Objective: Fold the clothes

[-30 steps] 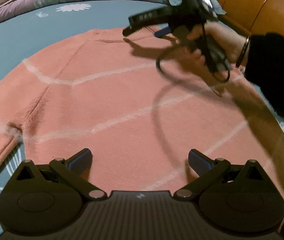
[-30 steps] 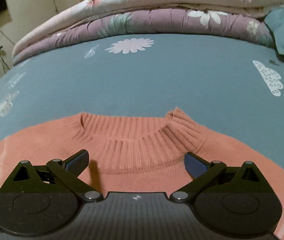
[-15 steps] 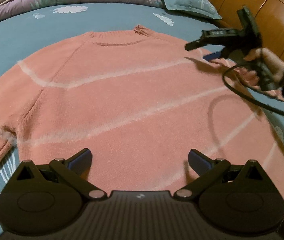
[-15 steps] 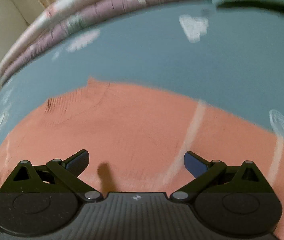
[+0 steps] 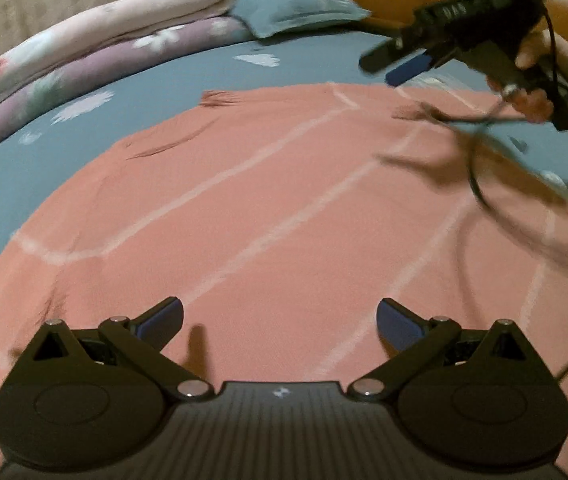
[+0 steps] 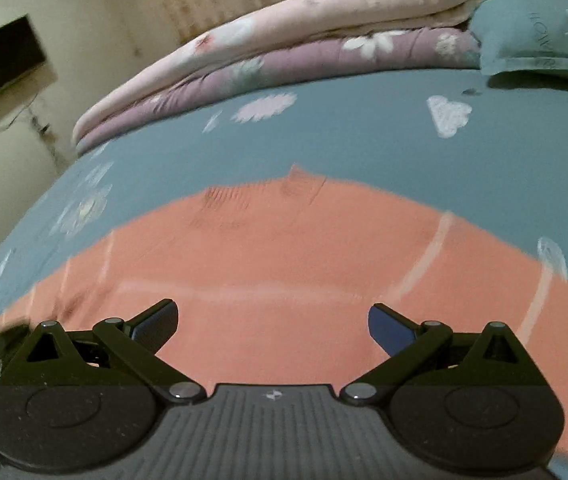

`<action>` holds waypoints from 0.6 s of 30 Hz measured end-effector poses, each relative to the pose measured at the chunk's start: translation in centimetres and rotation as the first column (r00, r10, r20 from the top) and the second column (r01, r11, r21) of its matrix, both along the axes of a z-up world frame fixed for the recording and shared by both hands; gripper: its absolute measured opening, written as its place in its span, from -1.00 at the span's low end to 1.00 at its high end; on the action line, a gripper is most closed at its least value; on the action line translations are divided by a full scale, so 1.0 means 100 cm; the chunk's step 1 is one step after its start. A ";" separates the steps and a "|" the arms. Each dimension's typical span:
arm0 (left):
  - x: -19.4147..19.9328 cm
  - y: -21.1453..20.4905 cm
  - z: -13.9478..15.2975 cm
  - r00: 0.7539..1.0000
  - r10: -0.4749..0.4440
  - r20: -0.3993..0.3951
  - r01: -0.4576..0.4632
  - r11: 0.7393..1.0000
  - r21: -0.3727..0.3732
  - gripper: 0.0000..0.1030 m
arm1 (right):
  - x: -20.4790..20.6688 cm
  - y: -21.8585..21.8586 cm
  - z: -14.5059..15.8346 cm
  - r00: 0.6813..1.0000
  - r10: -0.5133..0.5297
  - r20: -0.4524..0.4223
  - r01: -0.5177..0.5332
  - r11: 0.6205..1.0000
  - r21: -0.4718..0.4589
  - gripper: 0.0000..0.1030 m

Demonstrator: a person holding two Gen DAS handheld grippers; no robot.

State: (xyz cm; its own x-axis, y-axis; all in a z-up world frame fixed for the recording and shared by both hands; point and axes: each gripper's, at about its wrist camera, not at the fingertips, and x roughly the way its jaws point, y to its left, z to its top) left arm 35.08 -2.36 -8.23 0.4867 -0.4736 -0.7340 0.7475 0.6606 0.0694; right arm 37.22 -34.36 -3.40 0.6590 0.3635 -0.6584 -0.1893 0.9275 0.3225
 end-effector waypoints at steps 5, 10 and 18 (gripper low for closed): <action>-0.007 -0.007 -0.002 1.000 -0.027 -0.006 0.027 1.000 0.016 0.98 | -0.002 -0.003 -0.049 0.997 -0.072 0.008 0.073 0.992 -0.100 1.00; 0.000 -0.002 0.001 0.999 -0.006 -0.034 0.006 1.000 -0.009 0.98 | 0.006 -0.016 -0.042 0.989 -0.147 -0.025 0.145 0.987 -0.065 1.00; 0.004 0.004 0.001 0.997 0.029 -0.070 -0.029 1.000 0.006 0.98 | -0.011 0.017 -0.031 0.995 -0.094 -0.041 0.093 0.995 -0.044 1.00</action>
